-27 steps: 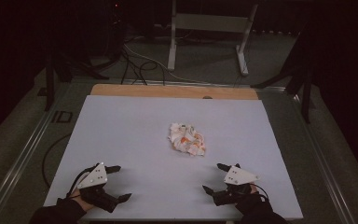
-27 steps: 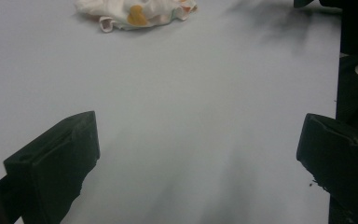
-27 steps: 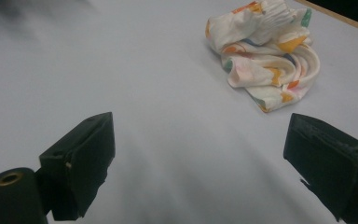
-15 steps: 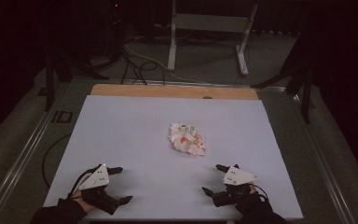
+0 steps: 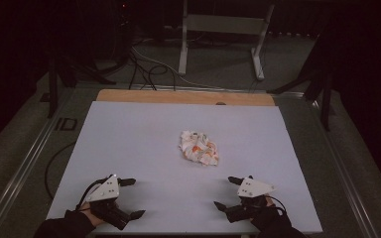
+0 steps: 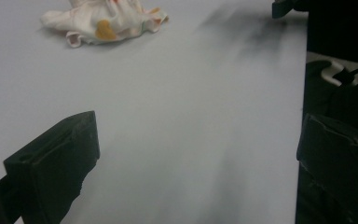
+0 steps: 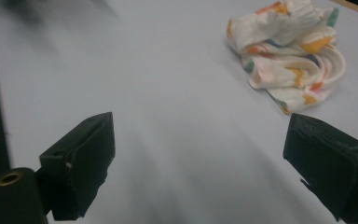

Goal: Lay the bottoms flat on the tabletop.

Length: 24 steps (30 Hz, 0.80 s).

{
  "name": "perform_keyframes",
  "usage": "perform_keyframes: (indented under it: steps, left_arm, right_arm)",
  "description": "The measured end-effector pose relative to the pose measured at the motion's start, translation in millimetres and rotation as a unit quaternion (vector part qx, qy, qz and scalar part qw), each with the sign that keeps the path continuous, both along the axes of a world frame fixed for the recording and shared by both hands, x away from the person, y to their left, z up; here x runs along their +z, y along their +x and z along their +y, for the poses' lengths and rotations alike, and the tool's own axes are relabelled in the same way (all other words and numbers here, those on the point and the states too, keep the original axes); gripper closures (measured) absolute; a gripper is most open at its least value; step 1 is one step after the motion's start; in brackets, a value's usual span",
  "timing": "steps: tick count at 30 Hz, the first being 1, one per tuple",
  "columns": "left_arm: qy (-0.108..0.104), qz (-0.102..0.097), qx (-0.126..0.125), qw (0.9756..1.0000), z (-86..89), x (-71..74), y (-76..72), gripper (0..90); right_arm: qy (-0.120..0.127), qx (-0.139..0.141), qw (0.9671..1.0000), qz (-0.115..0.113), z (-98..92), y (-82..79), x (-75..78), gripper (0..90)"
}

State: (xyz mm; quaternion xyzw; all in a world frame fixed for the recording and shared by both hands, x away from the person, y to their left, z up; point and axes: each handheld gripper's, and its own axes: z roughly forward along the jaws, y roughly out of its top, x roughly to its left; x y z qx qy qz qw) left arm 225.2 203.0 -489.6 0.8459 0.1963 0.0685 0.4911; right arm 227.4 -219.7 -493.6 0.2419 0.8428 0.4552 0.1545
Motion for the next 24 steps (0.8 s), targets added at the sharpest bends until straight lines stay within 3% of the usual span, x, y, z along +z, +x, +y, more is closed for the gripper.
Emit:
perform_keyframes:
  steps: [8, 13, 20, 24]
  left_arm:
    - [-0.008, -0.007, -0.024, 0.9997, -10.4, 16.3, 5.7, 0.0]
    - [-0.026, -0.008, -0.025, 0.9993, -14.2, 28.0, 14.6, 0.0]
    - [-0.02, -0.019, -0.032, 0.9991, -22.7, 39.8, 26.6, 0.0]
    - [-0.015, -0.02, -0.033, 0.9992, -29.3, 44.5, 36.8, 0.0]
  right_arm:
    - [-0.005, 0.022, 0.9997, -0.008, 4.9, -2.0, 24.0, 12.2]
    - [0.011, 0.025, 0.9995, -0.015, 2.3, 2.0, 43.4, 12.2]
    - [0.004, 0.016, 0.9995, -0.028, 0.9, 13.3, 58.4, 12.4]
    - [0.014, 0.013, 0.9992, -0.035, 2.0, 23.4, 67.2, 12.6]
